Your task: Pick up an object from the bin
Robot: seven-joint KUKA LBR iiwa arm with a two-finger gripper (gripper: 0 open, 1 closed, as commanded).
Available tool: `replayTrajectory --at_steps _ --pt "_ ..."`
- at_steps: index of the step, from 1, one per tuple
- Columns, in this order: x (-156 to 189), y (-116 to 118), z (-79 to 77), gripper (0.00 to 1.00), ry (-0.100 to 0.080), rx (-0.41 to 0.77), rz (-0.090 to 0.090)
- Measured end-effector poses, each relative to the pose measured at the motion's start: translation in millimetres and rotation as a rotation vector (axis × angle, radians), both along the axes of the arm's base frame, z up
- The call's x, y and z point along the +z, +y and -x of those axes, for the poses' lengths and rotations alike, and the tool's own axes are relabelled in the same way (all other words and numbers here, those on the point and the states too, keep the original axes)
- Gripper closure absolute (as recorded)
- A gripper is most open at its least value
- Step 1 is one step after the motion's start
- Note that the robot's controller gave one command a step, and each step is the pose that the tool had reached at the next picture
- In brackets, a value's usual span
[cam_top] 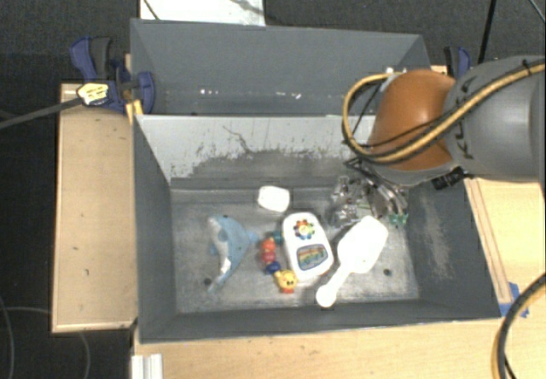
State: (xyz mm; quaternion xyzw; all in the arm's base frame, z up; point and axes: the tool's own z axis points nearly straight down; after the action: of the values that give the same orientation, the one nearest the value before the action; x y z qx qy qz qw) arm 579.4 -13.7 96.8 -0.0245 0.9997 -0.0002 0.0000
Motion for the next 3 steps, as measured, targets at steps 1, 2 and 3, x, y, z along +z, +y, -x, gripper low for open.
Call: replayTrajectory --at_steps 1,2,3 --pt "12.6 0.6 15.5 1.0 -0.008 0.047 0.0" --pt "33.1 1.6 30.4 1.0 0.002 0.127 -0.001" --pt "72.9 -1.2 81.5 1.0 -0.002 0.472 -0.001"
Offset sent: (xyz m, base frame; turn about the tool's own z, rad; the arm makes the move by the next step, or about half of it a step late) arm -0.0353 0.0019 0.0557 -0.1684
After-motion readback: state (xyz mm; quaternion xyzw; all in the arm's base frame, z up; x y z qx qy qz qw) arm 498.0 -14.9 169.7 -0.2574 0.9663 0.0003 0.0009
